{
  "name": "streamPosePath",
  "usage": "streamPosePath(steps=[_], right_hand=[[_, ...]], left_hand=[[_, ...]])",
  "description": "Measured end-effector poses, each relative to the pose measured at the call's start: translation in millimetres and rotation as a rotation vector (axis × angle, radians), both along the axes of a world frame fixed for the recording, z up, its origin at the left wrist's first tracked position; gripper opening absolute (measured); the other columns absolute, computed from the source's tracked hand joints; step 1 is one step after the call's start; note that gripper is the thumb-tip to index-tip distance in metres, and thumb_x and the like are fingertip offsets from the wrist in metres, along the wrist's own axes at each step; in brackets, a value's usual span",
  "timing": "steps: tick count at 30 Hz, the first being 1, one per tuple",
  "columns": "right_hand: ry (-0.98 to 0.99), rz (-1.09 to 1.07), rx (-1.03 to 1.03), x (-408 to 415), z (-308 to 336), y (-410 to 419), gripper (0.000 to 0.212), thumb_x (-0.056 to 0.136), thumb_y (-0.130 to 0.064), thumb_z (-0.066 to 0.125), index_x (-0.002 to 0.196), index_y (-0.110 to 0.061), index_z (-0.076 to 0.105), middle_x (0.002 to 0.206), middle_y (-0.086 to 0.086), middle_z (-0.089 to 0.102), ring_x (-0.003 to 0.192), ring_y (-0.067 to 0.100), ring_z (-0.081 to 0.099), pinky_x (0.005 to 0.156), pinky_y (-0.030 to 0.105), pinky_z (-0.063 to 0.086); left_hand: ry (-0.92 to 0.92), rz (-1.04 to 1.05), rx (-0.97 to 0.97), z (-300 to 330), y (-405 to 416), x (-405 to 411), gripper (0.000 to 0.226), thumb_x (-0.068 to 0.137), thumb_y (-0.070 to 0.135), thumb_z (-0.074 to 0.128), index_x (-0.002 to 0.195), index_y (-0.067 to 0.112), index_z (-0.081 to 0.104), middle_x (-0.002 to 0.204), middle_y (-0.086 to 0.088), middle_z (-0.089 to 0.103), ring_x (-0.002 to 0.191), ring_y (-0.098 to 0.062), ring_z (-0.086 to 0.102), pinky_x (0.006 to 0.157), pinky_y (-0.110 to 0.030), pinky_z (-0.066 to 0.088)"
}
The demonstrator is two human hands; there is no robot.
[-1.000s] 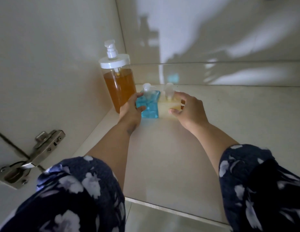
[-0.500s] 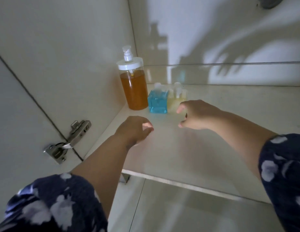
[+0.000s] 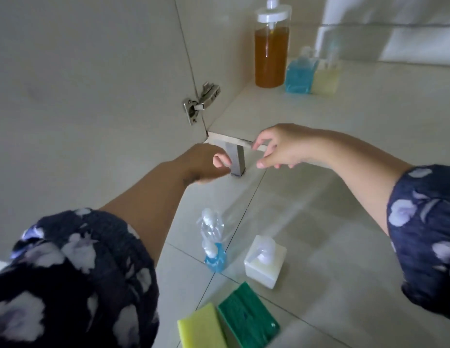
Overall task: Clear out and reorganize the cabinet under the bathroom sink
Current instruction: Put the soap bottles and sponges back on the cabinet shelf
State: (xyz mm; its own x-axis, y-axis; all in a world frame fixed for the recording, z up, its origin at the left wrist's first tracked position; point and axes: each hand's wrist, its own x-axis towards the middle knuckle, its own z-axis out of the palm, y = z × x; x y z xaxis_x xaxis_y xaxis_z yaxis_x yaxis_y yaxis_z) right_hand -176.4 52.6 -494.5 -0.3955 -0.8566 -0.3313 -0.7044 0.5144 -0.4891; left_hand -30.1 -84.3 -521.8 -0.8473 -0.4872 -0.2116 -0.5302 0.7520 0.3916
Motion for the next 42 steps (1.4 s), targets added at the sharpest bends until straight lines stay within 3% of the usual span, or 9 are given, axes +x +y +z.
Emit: streamPosePath(steps=[3, 6, 14, 20, 24, 27, 30, 37, 42], right_hand=[[-0.057, 0.047, -0.018, 33.4, -26.6, -3.8, 0.033, 0.082, -0.028, 0.071, 0.113, -0.032, 0.057, 0.105, 0.005, 0.07, 0.083, 0.02, 0.067, 0.071, 0.029, 0.054], [-0.058, 0.107, -0.067, 56.5, -55.5, -7.5, 0.032, 0.082, -0.024, 0.071, 0.113, -0.028, 0.062, 0.109, 0.0, 0.068, 0.098, 0.015, 0.063, 0.073, 0.022, 0.044], [-0.161, 0.176, -0.061, 55.1, -141.5, -12.3, 0.057, 0.079, -0.033, 0.075, 0.13, -0.034, 0.05, 0.134, -0.003, 0.053, 0.12, 0.01, 0.05, 0.089, 0.022, 0.038], [-0.245, 0.238, -0.08, 54.3, -180.3, -36.0, 0.073, 0.072, -0.036, 0.08, 0.134, -0.043, 0.042, 0.14, -0.005, 0.046, 0.123, 0.011, 0.049, 0.101, 0.028, 0.041], [-0.288, 0.315, -0.126, 62.4, -192.9, -52.3, 0.077, 0.07, -0.038, 0.081, 0.138, -0.033, 0.043, 0.14, -0.001, 0.049, 0.116, 0.014, 0.054, 0.09, 0.02, 0.039], [-0.256, 0.354, -0.174, 67.3, -202.0, -60.7, 0.075, 0.07, -0.042, 0.08, 0.136, -0.026, 0.048, 0.132, -0.001, 0.056, 0.084, -0.016, 0.051, 0.071, 0.002, 0.033], [-0.241, 0.362, -0.222, 69.2, -203.8, -61.8, 0.062, 0.073, -0.037, 0.079, 0.129, -0.026, 0.055, 0.109, -0.009, 0.063, 0.069, -0.02, 0.049, 0.061, -0.002, 0.033], [-0.136, 0.194, -0.276, 44.3, -178.4, -44.5, 0.062, 0.066, -0.039, 0.084, 0.112, -0.014, 0.051, 0.097, -0.004, 0.057, 0.076, 0.013, 0.054, 0.069, 0.027, 0.043], [-0.077, 0.104, -0.377, 21.5, -118.1, -18.5, 0.05, 0.06, -0.043, 0.083, 0.093, -0.013, 0.06, 0.094, 0.009, 0.068, 0.084, 0.025, 0.067, 0.078, 0.042, 0.055]], left_hand=[[0.051, 0.143, 0.113, -29.5, 9.4, 47.2, 0.022, 0.086, 0.032, 0.064, 0.107, 0.027, 0.065, 0.098, 0.01, 0.065, 0.091, -0.009, 0.057, 0.074, -0.02, 0.04], [0.198, 0.356, 0.269, -60.4, 27.3, 86.2, 0.032, 0.084, 0.039, 0.067, 0.113, 0.027, 0.06, 0.106, 0.01, 0.062, 0.09, -0.009, 0.06, 0.067, -0.017, 0.042], [0.365, 0.605, 0.389, -141.3, 83.6, 133.7, 0.068, 0.067, 0.051, 0.078, 0.125, 0.033, 0.049, 0.12, 0.017, 0.055, 0.104, -0.003, 0.056, 0.083, -0.026, 0.048], [0.456, 0.738, 0.398, -183.5, 113.7, 129.5, 0.055, 0.067, 0.037, 0.083, 0.1, 0.056, 0.044, 0.106, 0.031, 0.057, 0.095, 0.018, 0.054, 0.08, -0.023, 0.052], [0.518, 0.802, 0.385, -192.4, 114.4, 123.8, 0.047, 0.073, 0.024, 0.081, 0.095, 0.052, 0.05, 0.101, 0.029, 0.06, 0.094, 0.009, 0.059, 0.077, -0.018, 0.052], [0.554, 0.843, 0.384, -199.3, 114.2, 124.3, 0.044, 0.077, 0.019, 0.078, 0.113, 0.036, 0.059, 0.105, 0.023, 0.062, 0.099, -0.002, 0.062, 0.082, -0.02, 0.054], [0.607, 0.889, 0.425, -198.3, 113.2, 123.8, 0.044, 0.08, 0.013, 0.075, 0.119, 0.029, 0.06, 0.105, 0.021, 0.062, 0.103, -0.004, 0.062, 0.087, -0.021, 0.053], [0.721, 0.903, 0.409, -168.9, 97.4, 112.1, 0.037, 0.082, 0.007, 0.072, 0.111, 0.029, 0.064, 0.094, 0.017, 0.066, 0.085, 0.017, 0.06, 0.07, -0.001, 0.047], [0.8, 0.86, 0.351, -127.7, 82.9, 87.4, 0.037, 0.08, 0.016, 0.075, 0.113, 0.03, 0.066, 0.097, 0.014, 0.068, 0.096, 0.003, 0.062, 0.066, 0.003, 0.042]])
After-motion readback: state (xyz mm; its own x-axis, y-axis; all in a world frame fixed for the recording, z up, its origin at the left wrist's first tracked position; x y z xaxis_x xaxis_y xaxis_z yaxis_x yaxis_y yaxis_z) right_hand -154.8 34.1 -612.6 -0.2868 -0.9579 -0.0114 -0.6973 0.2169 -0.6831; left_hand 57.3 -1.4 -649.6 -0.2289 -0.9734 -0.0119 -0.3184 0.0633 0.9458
